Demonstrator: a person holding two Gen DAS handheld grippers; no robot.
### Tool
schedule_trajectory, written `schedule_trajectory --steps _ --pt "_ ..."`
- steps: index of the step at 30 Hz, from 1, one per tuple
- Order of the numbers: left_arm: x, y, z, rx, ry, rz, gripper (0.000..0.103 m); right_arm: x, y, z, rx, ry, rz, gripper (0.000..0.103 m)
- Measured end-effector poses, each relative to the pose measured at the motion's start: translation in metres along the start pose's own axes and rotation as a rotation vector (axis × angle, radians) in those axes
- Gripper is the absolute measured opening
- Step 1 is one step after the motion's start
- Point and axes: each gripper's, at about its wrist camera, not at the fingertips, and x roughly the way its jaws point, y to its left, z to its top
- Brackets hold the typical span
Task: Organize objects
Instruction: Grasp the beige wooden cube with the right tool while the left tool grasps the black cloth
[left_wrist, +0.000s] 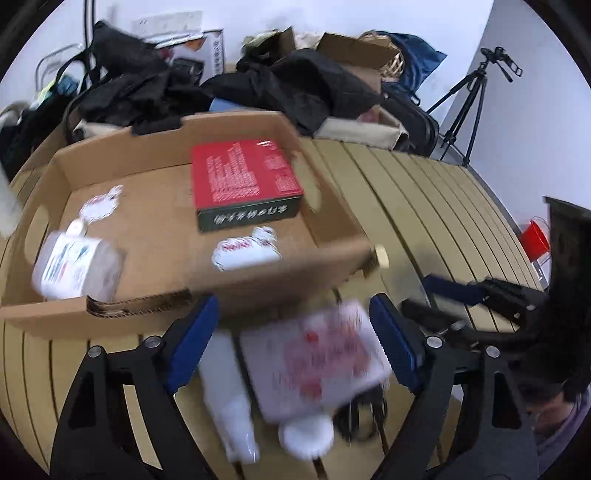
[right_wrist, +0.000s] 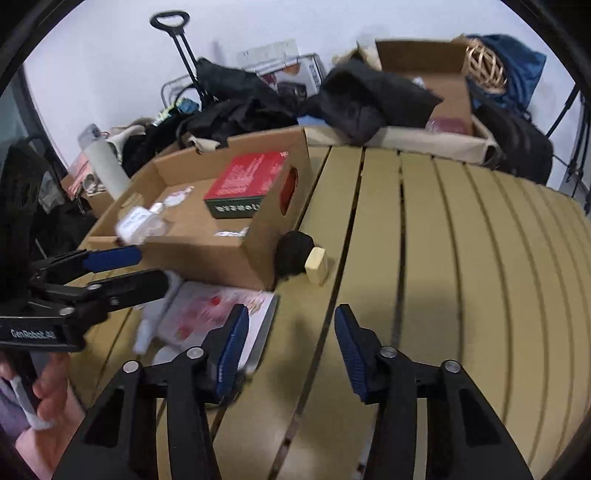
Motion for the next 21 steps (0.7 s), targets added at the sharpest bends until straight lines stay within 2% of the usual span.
schedule_trajectory --steps 1,4,6,7,9,13,16,18,20,21 --pt "0.01 -0.001 0.006 0.017 0.002 0.025 0.08 0.008 0.0 0.002 -0.007 0.005 -0.008 0.045" --pt "0.027 0.0 0.014 0.009 0.019 0.019 0.08 0.028 0.0 0.01 -0.015 0.005 -0.026 0.041" --pt "0.033 0.003 0.017 -0.007 0.038 -0.021 0.08 0.039 -0.002 0.016 -0.008 0.0 -0.034 0.037" --pt "0.034 0.002 0.017 -0.01 0.038 -0.048 0.08 0.043 -0.003 0.018 -0.007 -0.001 -0.041 0.031" --pt "0.04 -0.005 0.019 0.022 0.046 -0.081 0.08 0.05 -0.007 0.022 -0.006 0.001 -0.066 0.024" --pt "0.057 -0.025 0.029 0.066 0.061 -0.11 0.08 0.043 -0.018 0.024 0.02 -0.031 -0.076 0.014" --pt "0.076 -0.035 0.04 0.055 0.083 -0.107 0.08 0.031 -0.035 0.02 0.054 -0.038 -0.107 0.014" --pt "0.09 -0.045 0.046 0.059 0.107 -0.085 0.065 0.021 -0.048 0.017 0.076 -0.05 -0.112 0.014" --pt "0.101 -0.054 0.045 0.09 0.133 -0.059 0.056 0.01 -0.056 0.012 0.101 -0.062 -0.114 0.014" --pt "0.107 -0.059 0.043 0.111 0.153 -0.04 0.047 0.005 -0.059 0.01 0.116 -0.074 -0.105 0.014"
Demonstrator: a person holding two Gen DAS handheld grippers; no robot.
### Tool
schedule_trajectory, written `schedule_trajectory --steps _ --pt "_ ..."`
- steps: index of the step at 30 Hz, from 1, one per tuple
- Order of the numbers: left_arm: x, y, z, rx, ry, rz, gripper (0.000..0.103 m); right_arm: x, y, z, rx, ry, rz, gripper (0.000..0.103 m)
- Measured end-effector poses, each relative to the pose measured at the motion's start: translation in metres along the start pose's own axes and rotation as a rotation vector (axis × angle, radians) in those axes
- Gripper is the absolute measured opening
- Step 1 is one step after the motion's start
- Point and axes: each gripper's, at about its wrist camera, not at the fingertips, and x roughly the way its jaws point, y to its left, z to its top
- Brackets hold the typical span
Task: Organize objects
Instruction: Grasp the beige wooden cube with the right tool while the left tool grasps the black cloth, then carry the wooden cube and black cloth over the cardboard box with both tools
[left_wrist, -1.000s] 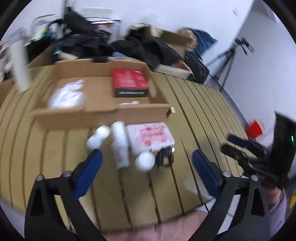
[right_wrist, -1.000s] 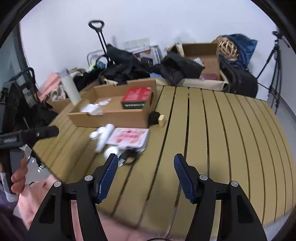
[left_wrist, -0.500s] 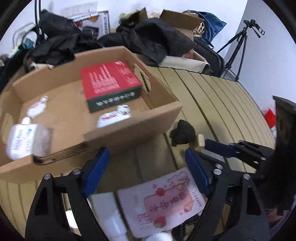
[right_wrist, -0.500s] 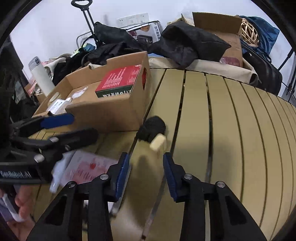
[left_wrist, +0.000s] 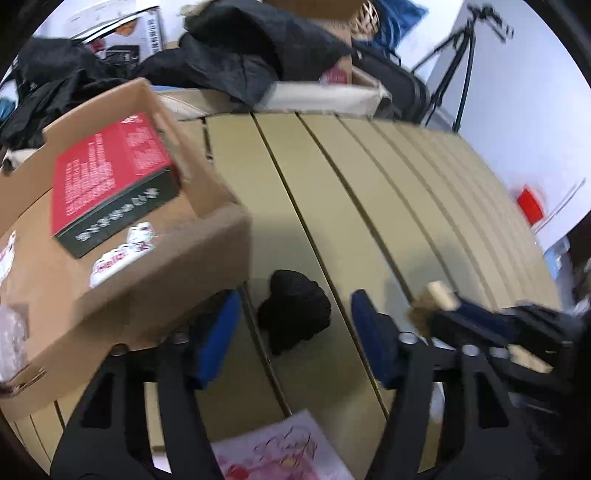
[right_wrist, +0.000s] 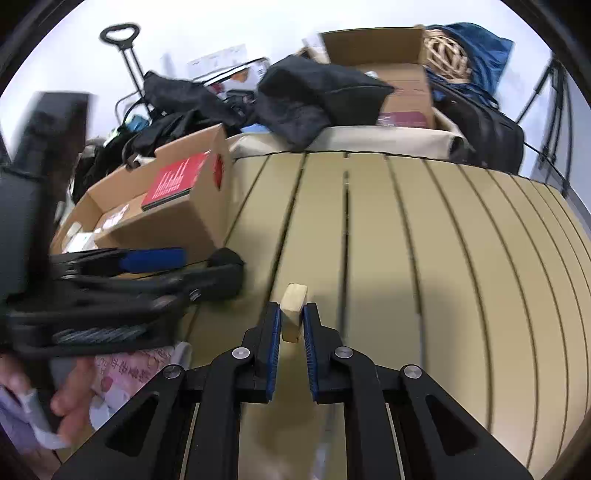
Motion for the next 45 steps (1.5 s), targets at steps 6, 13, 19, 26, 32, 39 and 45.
schedule_trajectory --steps 6,13,19,26,32,39,45 --pt "-0.011 -0.012 -0.012 0.059 -0.012 0.012 0.031 -0.022 0.001 -0.006 0.021 -0.025 0.016 0.014" --pt "-0.155 0.007 -0.047 -0.037 -0.171 -0.095 0.031 -0.094 0.031 -0.009 -0.012 -0.08 0.04 0.014" --pt "-0.32 0.024 -0.14 -0.053 -0.351 0.067 0.031 -0.2 0.094 -0.031 -0.128 -0.153 0.088 0.014" --pt "-0.421 0.05 -0.269 -0.234 -0.355 0.16 0.032 -0.286 0.172 -0.105 -0.216 -0.135 0.223 0.014" --pt "-0.435 0.059 -0.318 -0.28 -0.316 0.212 0.032 -0.304 0.202 -0.158 -0.164 -0.1 0.287 0.014" --pt "-0.434 0.064 -0.318 -0.302 -0.335 0.188 0.032 -0.308 0.214 -0.163 -0.199 -0.094 0.223 0.014" --pt "-0.42 0.076 -0.294 -0.306 -0.312 0.153 0.032 -0.287 0.205 -0.146 -0.194 -0.068 0.196 0.014"
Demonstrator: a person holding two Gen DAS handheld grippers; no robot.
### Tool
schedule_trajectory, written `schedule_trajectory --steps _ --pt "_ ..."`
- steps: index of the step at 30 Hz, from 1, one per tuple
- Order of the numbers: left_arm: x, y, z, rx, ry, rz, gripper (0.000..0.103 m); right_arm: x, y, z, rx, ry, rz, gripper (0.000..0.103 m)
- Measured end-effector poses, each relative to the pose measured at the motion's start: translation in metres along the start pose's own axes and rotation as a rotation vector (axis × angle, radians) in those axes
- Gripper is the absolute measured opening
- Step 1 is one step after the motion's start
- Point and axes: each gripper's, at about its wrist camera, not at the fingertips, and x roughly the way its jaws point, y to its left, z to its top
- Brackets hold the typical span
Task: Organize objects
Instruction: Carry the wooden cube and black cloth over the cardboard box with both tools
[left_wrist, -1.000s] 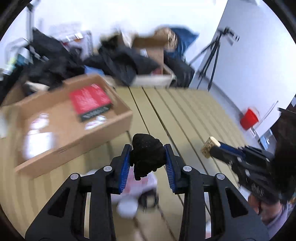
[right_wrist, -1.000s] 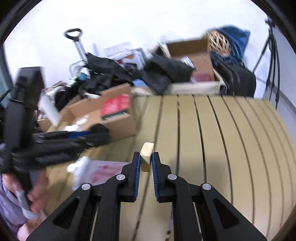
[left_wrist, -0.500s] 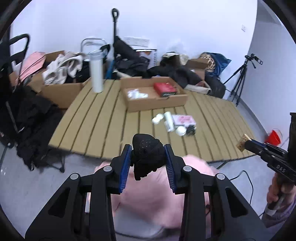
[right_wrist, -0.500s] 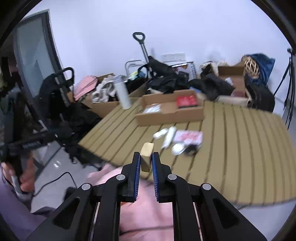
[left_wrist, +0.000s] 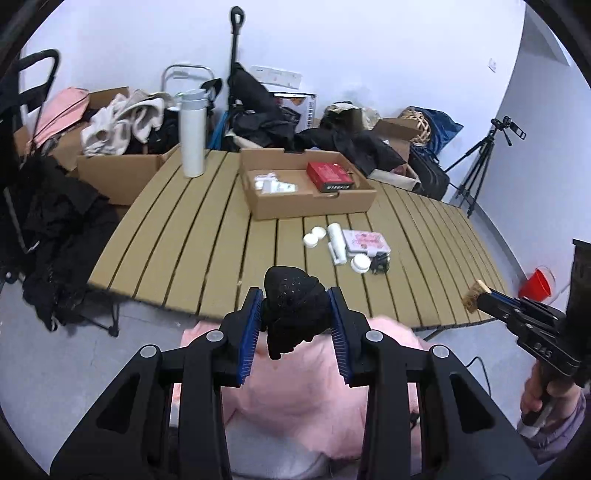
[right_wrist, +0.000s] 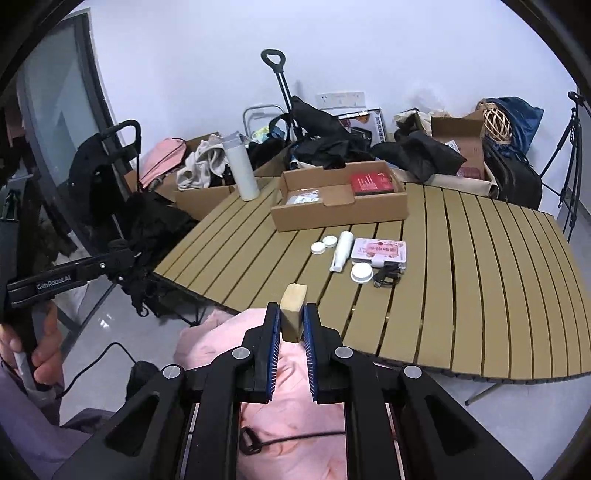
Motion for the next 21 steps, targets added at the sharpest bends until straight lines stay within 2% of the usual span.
schedule_trajectory --steps 3,7,9,11,14,18,21 --pt "0.025 0.003 0.046 -0.007 -0.005 -0.061 0.032 0.024 -0.018 0.03 -0.021 0.006 -0.018 0.014" --pt "0.072 0.001 0.113 0.021 -0.046 -0.044 0.032 0.061 -0.041 0.092 -0.077 -0.011 -0.017 0.014" --pt "0.107 0.002 0.146 0.018 -0.057 -0.033 0.032 0.09 -0.053 0.132 -0.098 -0.012 0.017 0.014" --pt "0.156 0.008 0.179 -0.027 -0.043 -0.032 0.032 0.133 -0.066 0.175 -0.122 0.01 0.042 0.014" --pt "0.233 0.017 0.214 -0.067 -0.004 -0.013 0.032 0.199 -0.082 0.219 -0.168 0.04 0.031 0.014" --pt "0.333 0.031 0.235 -0.062 0.059 0.073 0.032 0.299 -0.103 0.25 -0.234 0.106 0.035 0.014" --pt "0.383 0.041 0.236 -0.057 0.133 0.115 0.032 0.361 -0.119 0.256 -0.264 0.169 -0.007 0.014"
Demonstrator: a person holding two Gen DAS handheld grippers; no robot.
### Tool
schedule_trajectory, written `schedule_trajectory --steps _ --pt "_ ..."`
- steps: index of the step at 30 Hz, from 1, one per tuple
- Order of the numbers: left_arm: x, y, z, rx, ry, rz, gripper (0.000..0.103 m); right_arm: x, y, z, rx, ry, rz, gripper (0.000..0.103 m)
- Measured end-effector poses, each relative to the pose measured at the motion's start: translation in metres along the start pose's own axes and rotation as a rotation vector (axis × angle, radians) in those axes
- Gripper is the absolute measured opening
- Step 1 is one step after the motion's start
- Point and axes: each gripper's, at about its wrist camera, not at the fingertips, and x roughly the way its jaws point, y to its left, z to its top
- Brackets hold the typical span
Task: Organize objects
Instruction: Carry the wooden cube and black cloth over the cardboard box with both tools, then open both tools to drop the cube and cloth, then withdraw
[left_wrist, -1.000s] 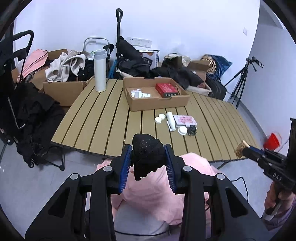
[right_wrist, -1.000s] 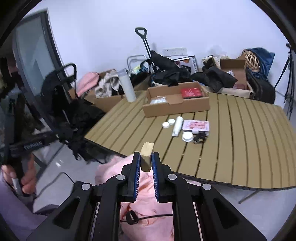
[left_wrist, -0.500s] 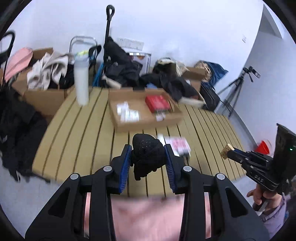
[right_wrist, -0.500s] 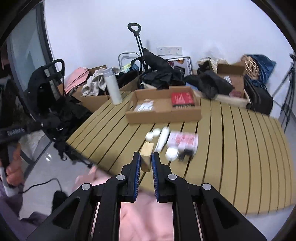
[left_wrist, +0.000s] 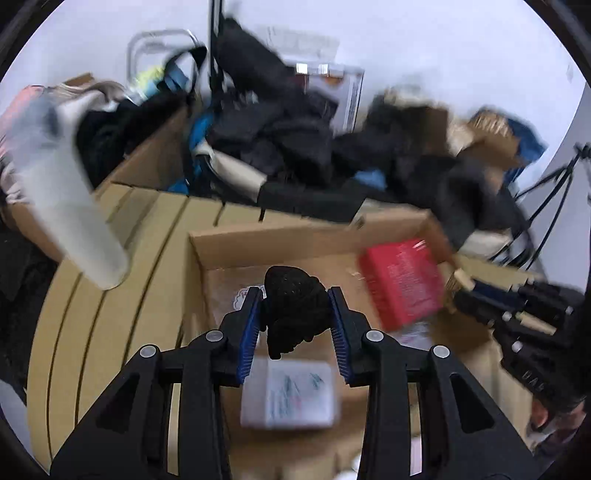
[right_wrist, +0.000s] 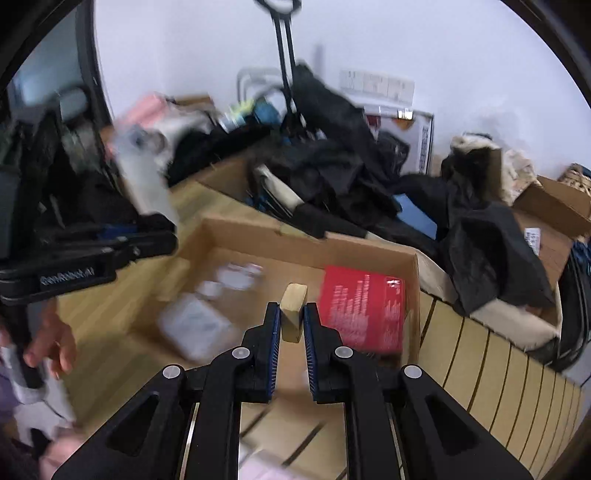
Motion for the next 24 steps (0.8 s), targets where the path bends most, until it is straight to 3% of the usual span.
schedule_trajectory --steps 3,6,9,11,12,13,14,15,16,18,21,24 --pt "0.044 0.008 0.0 -0.04 0.072 0.031 0.032 0.043 -0.022 0.004 0.022 0.034 0.054 0.014" --pt "0.061 0.01 -0.002 -0.044 0.103 0.042 0.033 0.074 -0.033 0.004 0.031 0.084 0.106 0.014" --pt "0.075 0.007 0.0 0.023 0.15 0.095 0.034 0.089 -0.035 0.007 -0.005 0.136 0.119 0.014" --pt "0.08 0.006 -0.001 0.061 0.163 0.128 0.034 0.09 -0.036 0.012 -0.005 0.166 0.178 0.017" --pt "0.08 0.006 -0.001 0.074 0.163 0.117 0.034 0.088 -0.035 0.013 -0.003 0.167 0.199 0.021" --pt "0.076 0.005 -0.002 0.088 0.161 0.102 0.036 0.083 -0.036 0.011 0.006 0.158 0.205 0.038" --pt "0.072 0.004 -0.004 0.093 0.148 0.089 0.044 0.081 -0.036 0.008 0.016 0.162 0.213 0.064" --pt "0.069 0.004 -0.005 0.097 0.138 0.08 0.056 0.079 -0.034 0.003 0.023 0.165 0.228 0.074" --pt "0.065 0.004 -0.007 0.103 0.132 0.074 0.06 0.077 -0.032 -0.004 0.022 0.166 0.227 0.081" --pt "0.059 0.003 -0.013 0.106 0.131 0.051 0.063 0.072 -0.029 -0.018 0.024 0.172 0.185 0.081" --pt "0.045 -0.004 -0.027 0.149 0.167 0.016 0.063 0.049 -0.022 -0.033 0.052 0.145 0.202 0.081" --pt "0.02 -0.012 -0.038 0.214 0.159 0.034 0.064 0.019 -0.008 -0.044 0.055 0.119 0.193 0.081"
